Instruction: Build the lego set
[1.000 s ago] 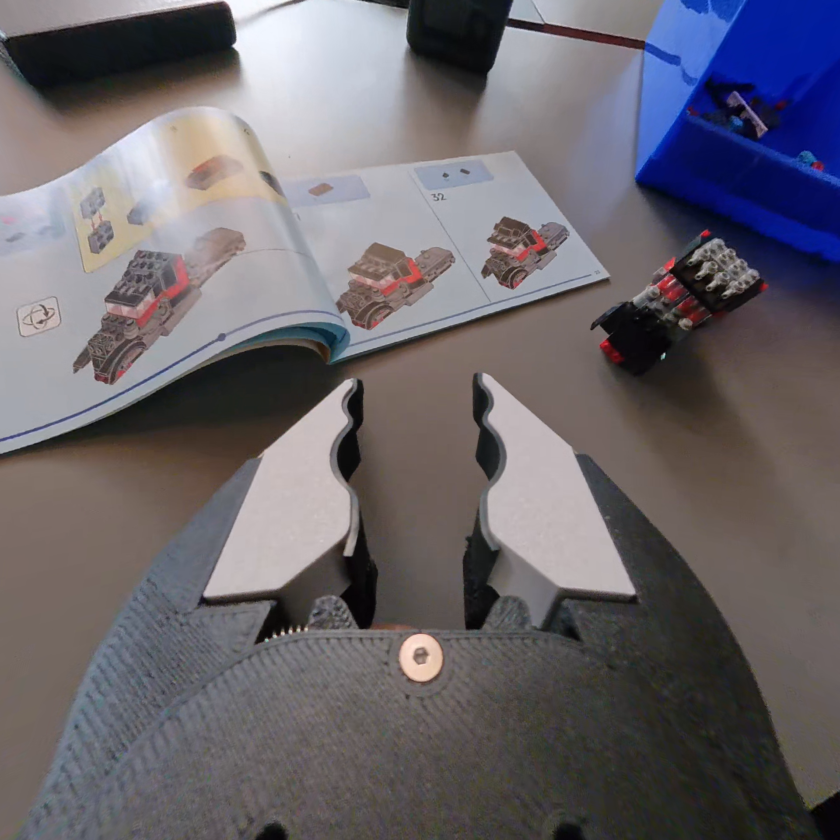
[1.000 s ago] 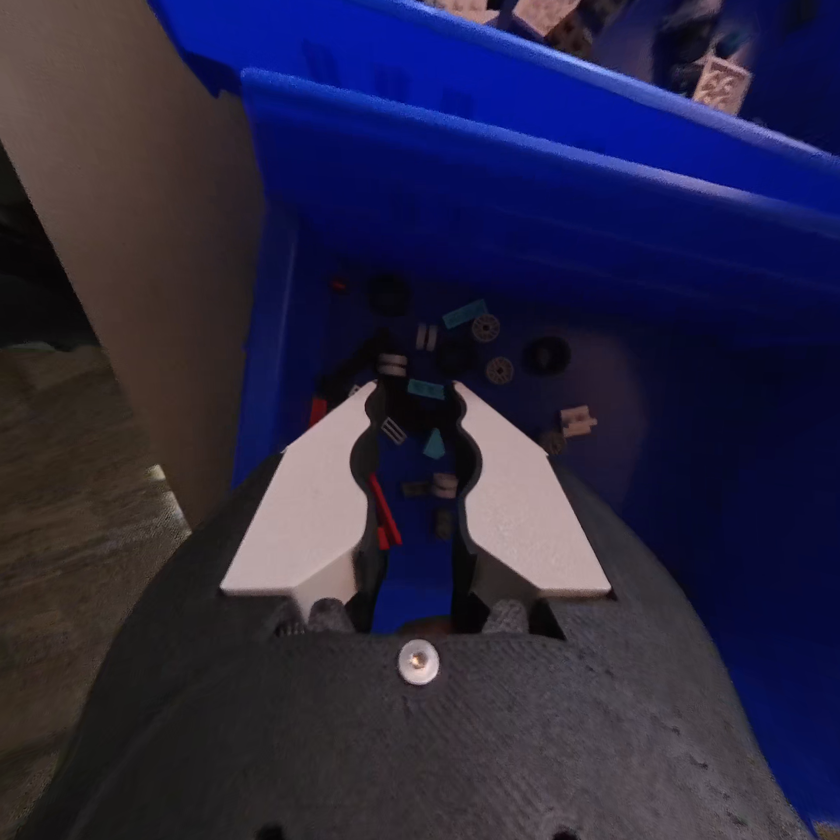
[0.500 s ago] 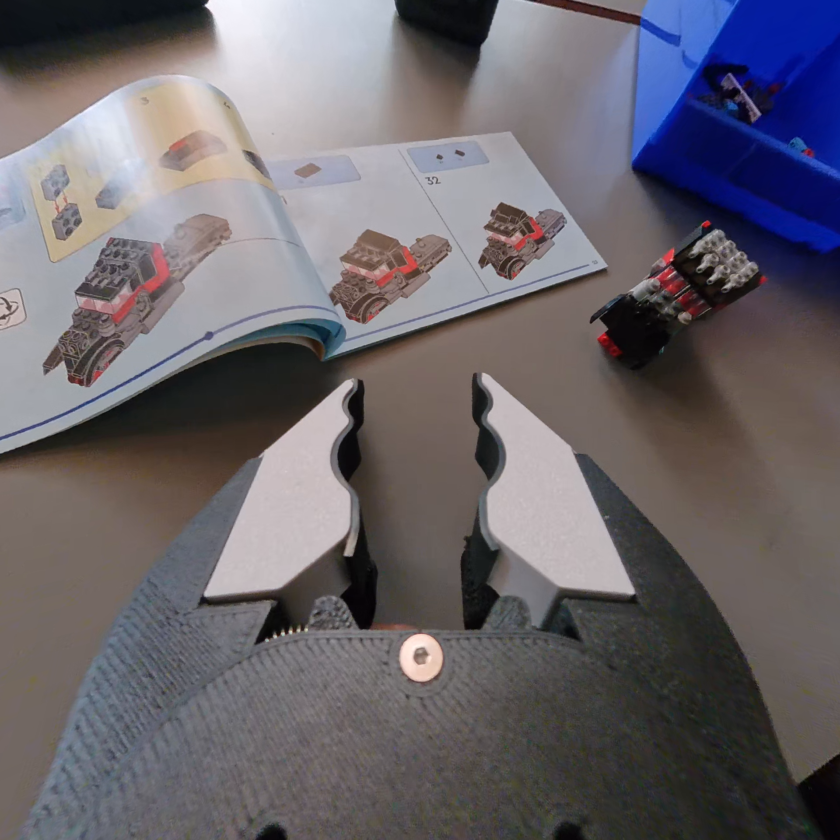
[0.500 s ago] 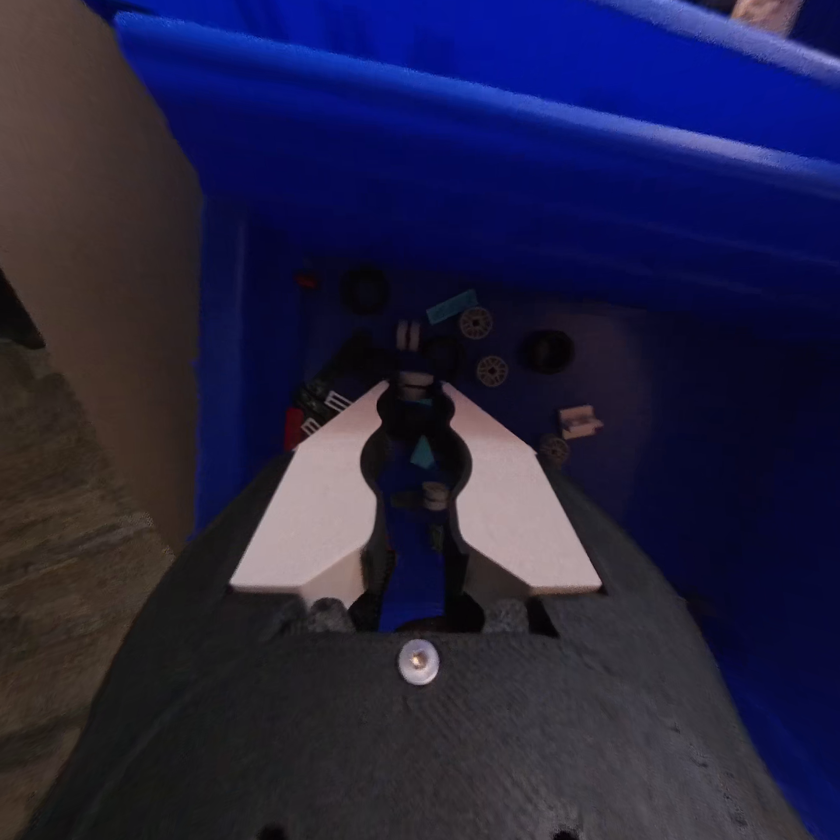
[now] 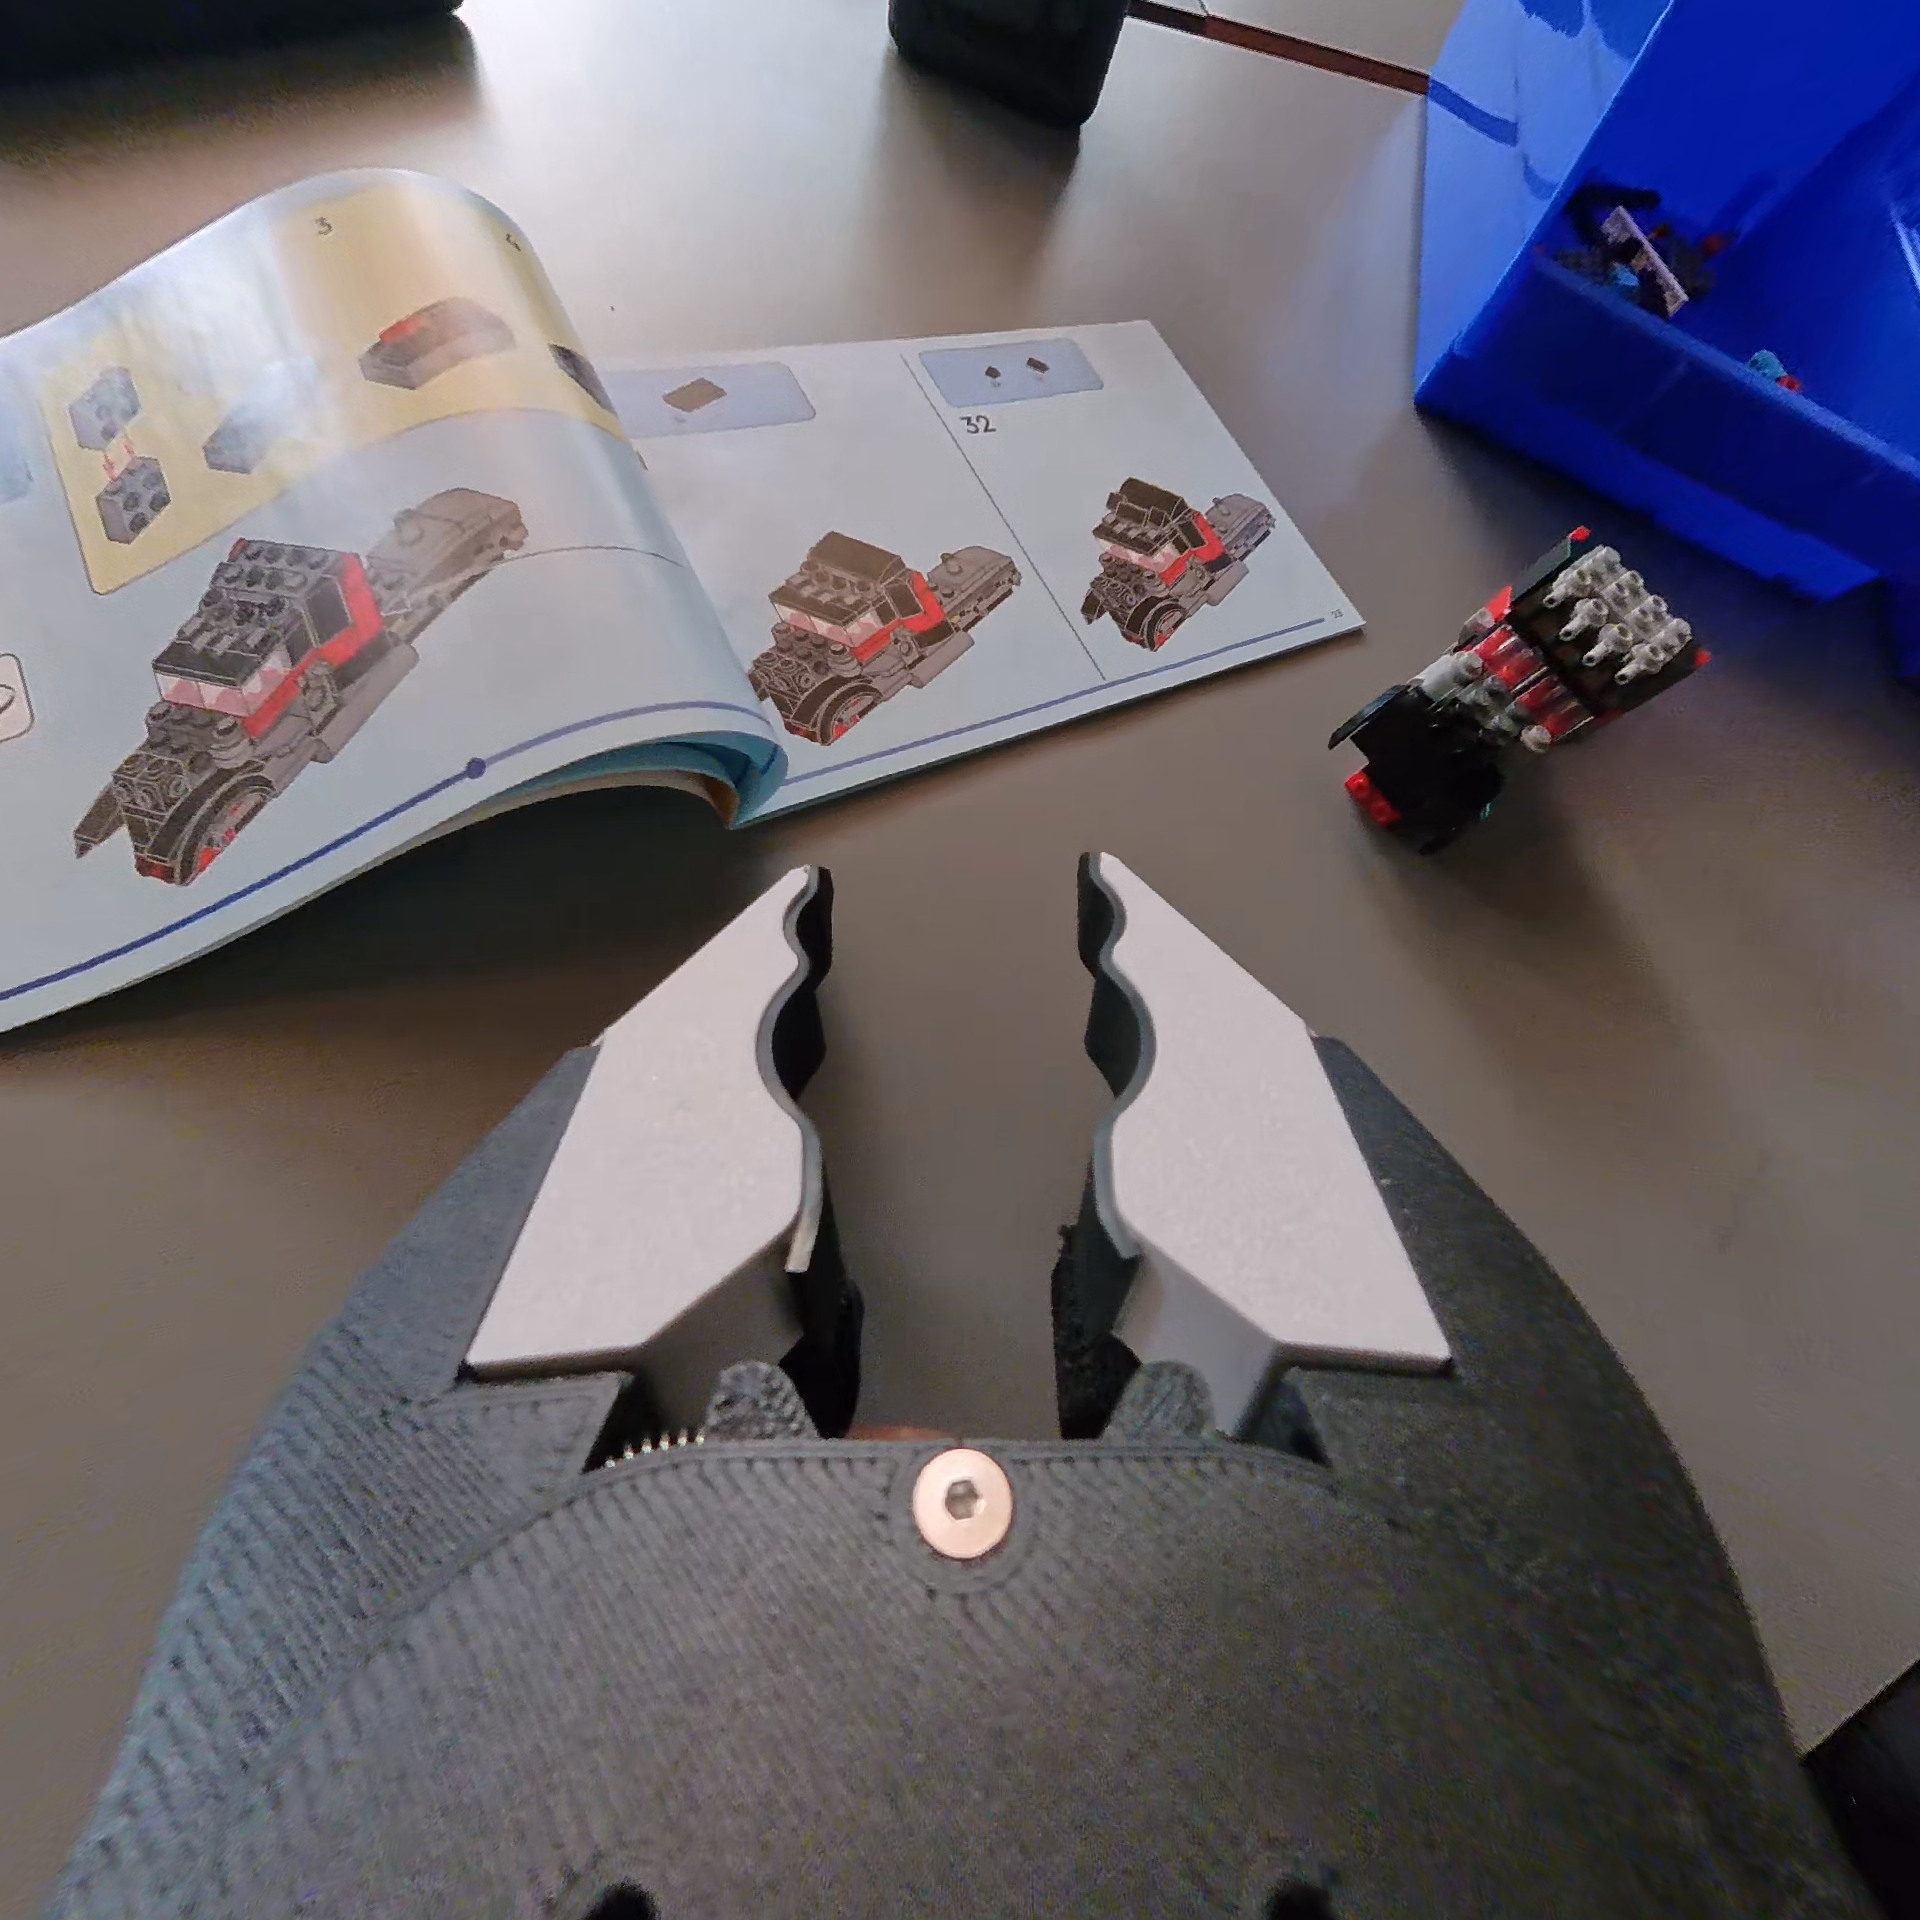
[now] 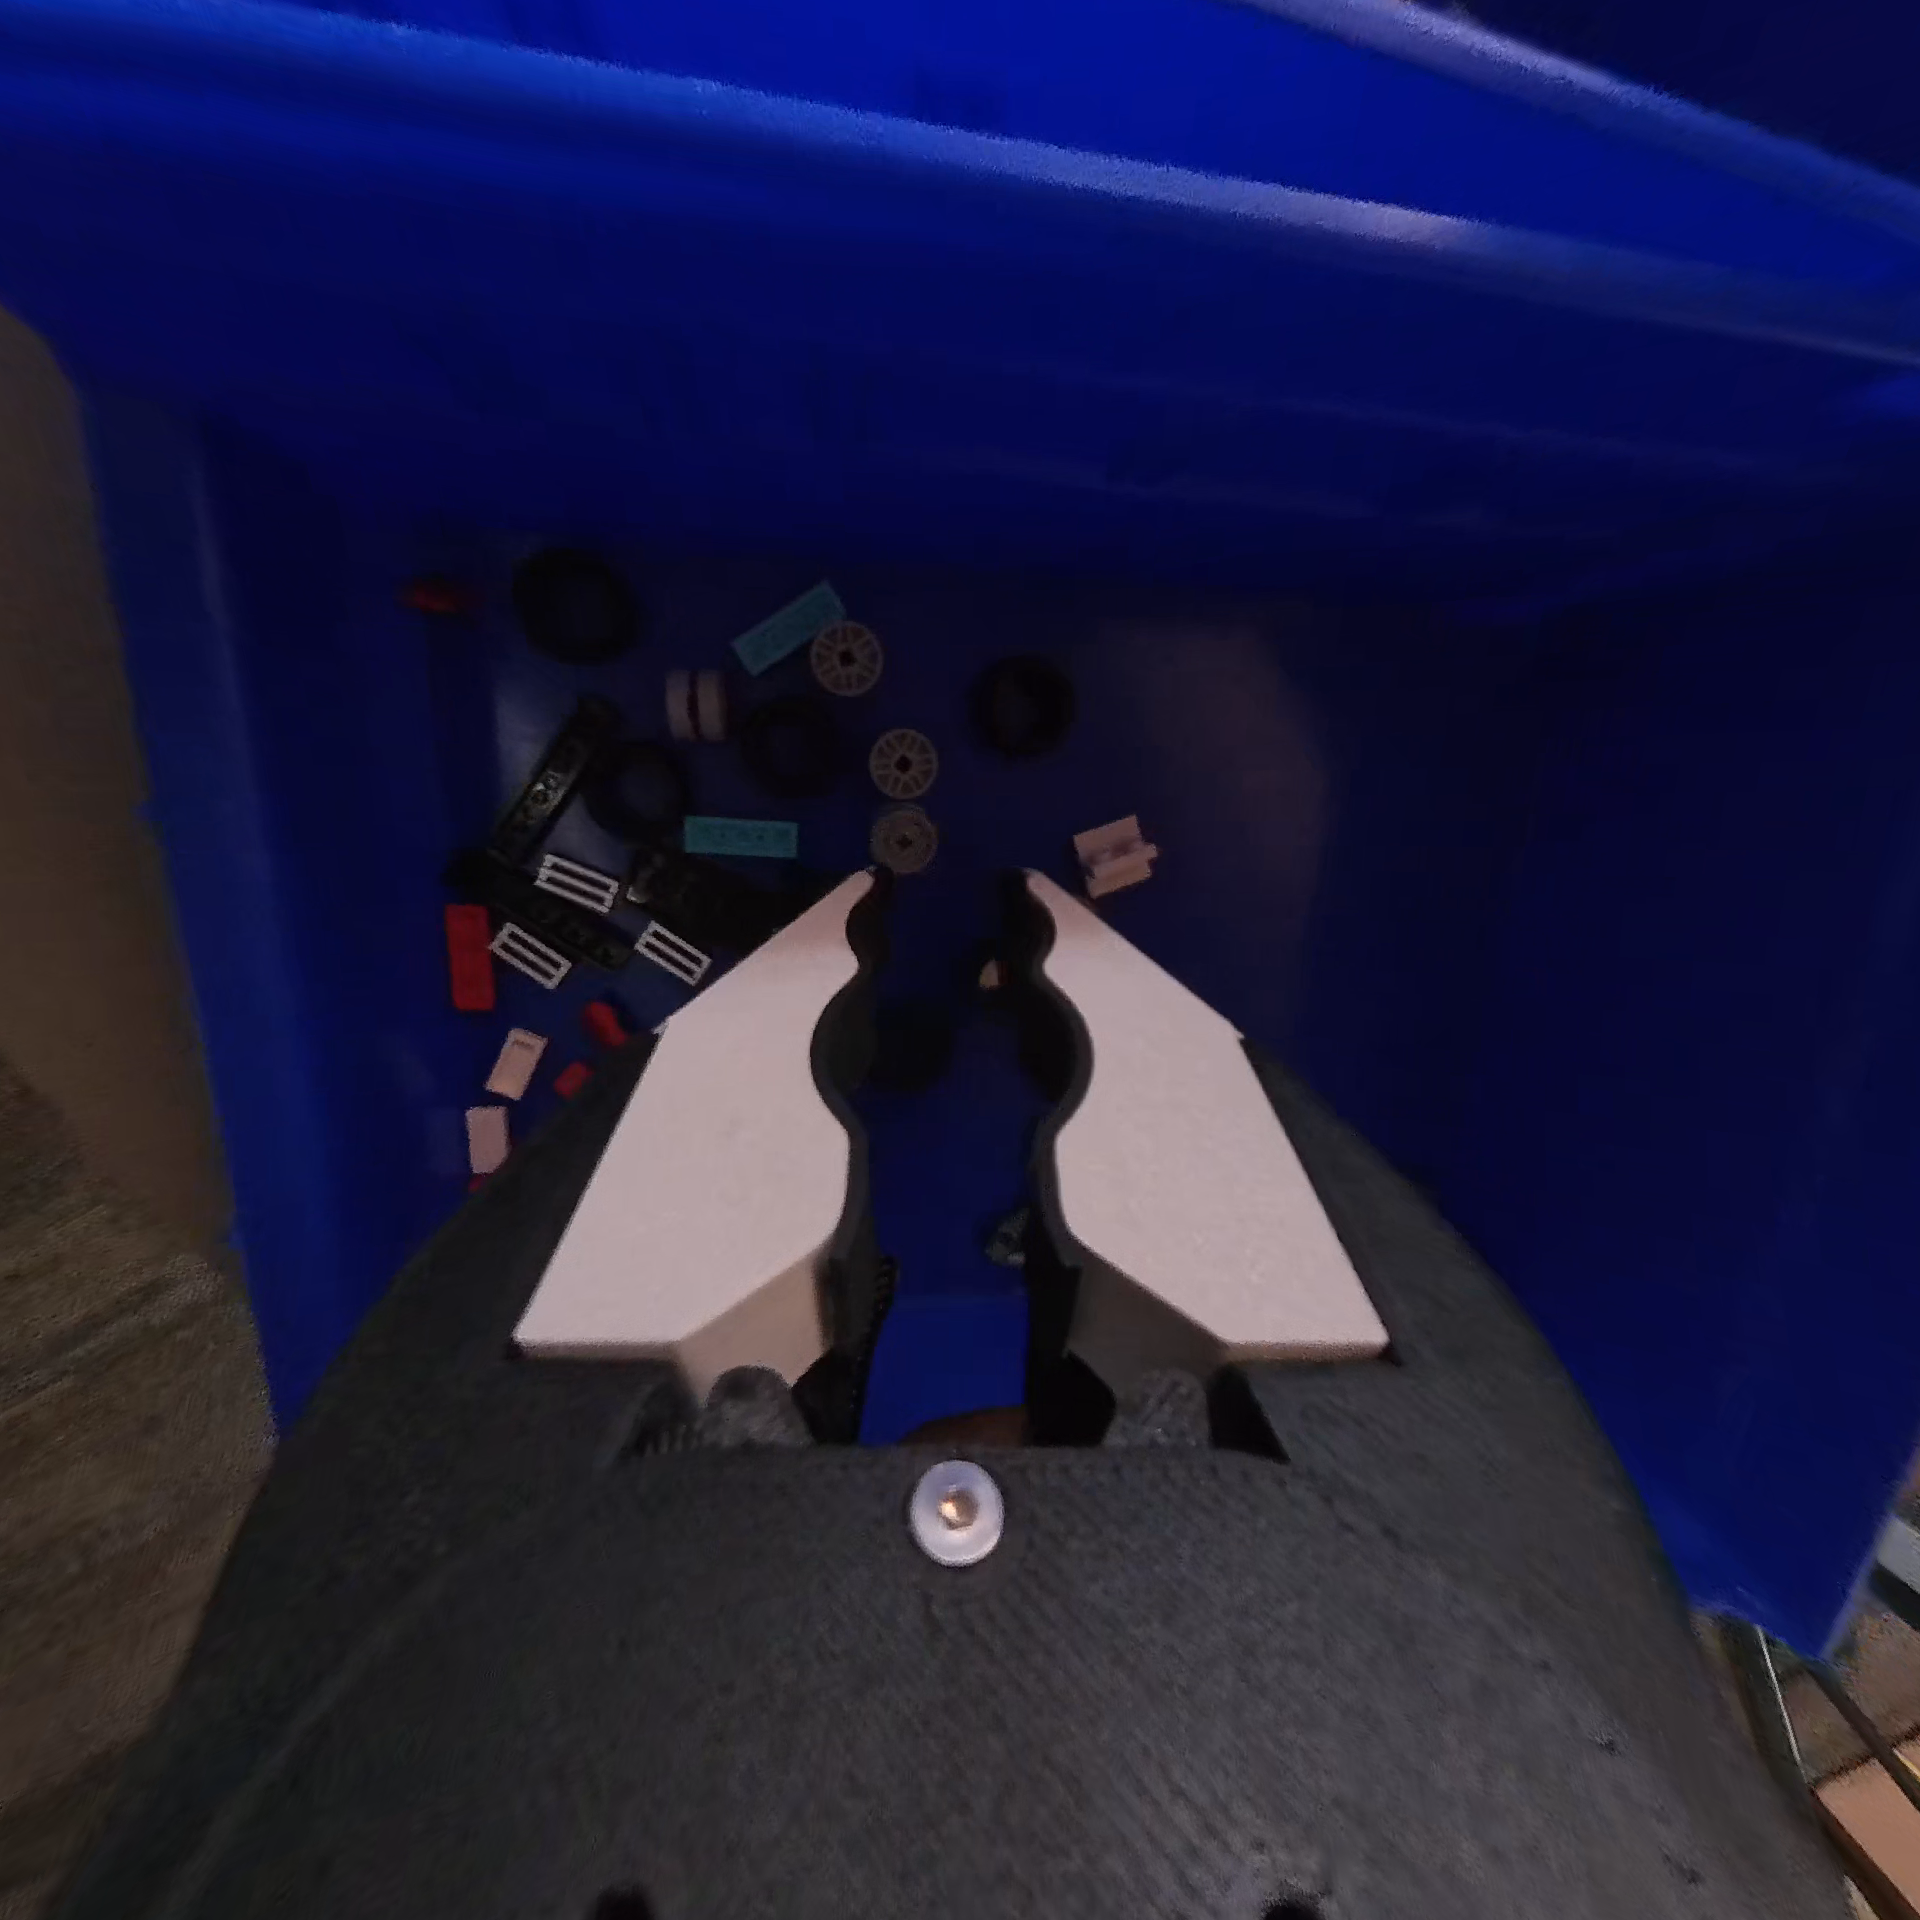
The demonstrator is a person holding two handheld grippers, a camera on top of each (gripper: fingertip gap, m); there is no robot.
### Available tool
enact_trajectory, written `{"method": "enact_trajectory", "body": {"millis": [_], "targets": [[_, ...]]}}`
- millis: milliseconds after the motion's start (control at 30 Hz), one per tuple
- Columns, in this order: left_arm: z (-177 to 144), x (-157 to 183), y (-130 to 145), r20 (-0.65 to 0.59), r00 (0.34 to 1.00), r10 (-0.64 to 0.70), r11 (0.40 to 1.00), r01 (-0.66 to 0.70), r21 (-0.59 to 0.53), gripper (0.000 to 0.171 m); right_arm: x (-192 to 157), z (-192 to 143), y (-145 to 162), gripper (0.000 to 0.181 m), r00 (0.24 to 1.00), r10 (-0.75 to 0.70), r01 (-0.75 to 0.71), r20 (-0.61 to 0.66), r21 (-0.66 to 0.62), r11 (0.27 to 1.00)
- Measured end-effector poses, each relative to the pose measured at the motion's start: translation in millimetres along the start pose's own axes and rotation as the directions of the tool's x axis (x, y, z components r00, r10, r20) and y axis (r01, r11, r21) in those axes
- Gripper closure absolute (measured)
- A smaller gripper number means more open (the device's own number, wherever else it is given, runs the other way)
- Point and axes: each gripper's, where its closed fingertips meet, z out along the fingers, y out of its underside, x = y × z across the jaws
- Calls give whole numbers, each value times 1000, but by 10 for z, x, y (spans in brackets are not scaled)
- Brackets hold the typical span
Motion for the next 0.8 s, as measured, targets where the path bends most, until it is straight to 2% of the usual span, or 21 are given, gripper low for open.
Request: {"method": "enact_trajectory", "body": {"millis": [167,400,533,800], "targets": [[-3,-2,-4,-2,1000,-3,1000,3,3,123,143,-265,114,156,996,46,-46,-75,-2,999],[5,-8,-2,-11,1000,-16,1000,16,-2,122,228,-647,545,157,976,153,-162,-158,-47,986],[15,-11,2,-14,1000,-17,1000,17,-9,122,201,-693,656,157,971,175,-186,-163,-55,981],[13,-12,2,-8,1000,-11,1000,11,-8,122,194,-640,597,157,974,172,-179,-147,-34,983]]}}
